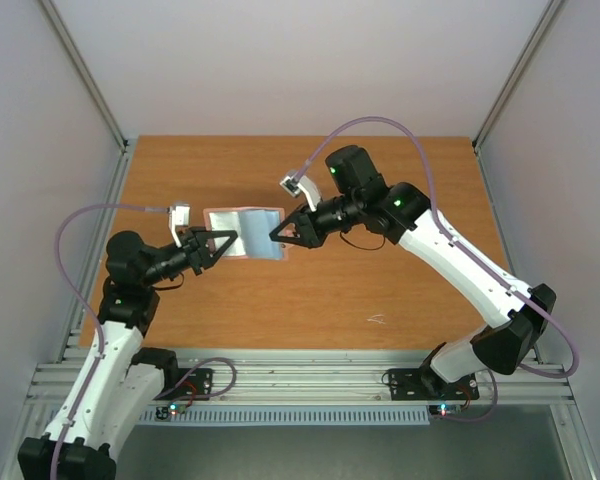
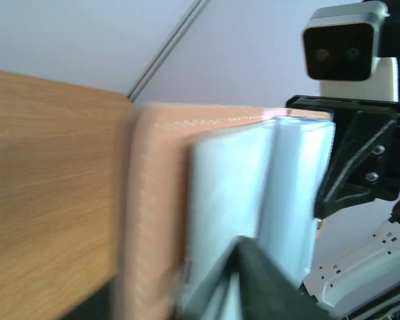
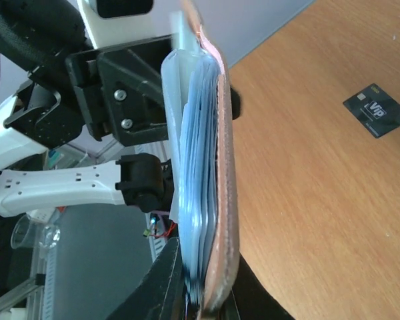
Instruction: Take the credit cards out of the card holder
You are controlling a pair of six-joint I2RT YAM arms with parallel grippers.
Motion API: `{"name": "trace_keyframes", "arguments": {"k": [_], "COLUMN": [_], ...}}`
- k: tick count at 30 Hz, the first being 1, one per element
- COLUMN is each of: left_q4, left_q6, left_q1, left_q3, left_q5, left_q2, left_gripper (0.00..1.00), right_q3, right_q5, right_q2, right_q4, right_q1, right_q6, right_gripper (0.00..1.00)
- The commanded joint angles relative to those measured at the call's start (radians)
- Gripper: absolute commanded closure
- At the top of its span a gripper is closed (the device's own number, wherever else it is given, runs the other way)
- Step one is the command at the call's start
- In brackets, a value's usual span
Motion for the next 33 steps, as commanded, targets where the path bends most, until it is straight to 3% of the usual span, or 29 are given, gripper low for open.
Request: {"name": "trace_keyframes", "arguments": {"k": [1, 2, 3, 10, 18, 27, 29, 33], "left_q4": [0.078, 0.079, 0.069, -0.005, 0.102, 0.215, 0.218, 0.186], "left_q6": [-0.010, -0.005, 0.002, 0.147, 0.139, 0.073, 0.065, 0.086], "left_q1": [-0.001, -0.001, 0.000, 0.007, 0.031, 0.030, 0.030, 0.024], "left_q3": [0.033, 0.041, 0.053, 0.148, 0.177, 0.165, 0.163, 0.156], "left_q5": [0.038, 0.047, 0.056, 0.093, 0.086, 0.033, 0.037, 0.069], "left_q2": [-0.024, -0.028, -0.033, -0.070, -0.021, 0.031, 0.033, 0.018], "left_gripper": [0.89, 0.98, 1.00, 1.00, 1.00, 1.00, 1.00, 1.00], "right_q3": [0.030, 0.030, 0.029, -0.013, 0.014, 0.040, 0.044, 0.100], "right_q5": [0.014, 0.027, 0.059, 0.215, 0.067, 0.028, 0.012, 0.034], "right_q2": [-0.021, -0.022, -0.023, 0.009, 0.061, 0.067, 0.054, 0.062], "right_q4": [0.016, 0.024, 0.038, 0.229, 0.398, 0.377, 0.348, 0.238], "right_q1": [0.025, 0.027, 0.027, 0.030, 0.030, 0.032, 0.033, 0.033], "right_q6": [-0.053, -0.058, -0.056, -0.058, -0.078, -0.086, -0.103, -0.099], "right_gripper": [0.98, 0.96, 0.90, 0.74, 0.51, 0.27, 0.32, 0.69]}}
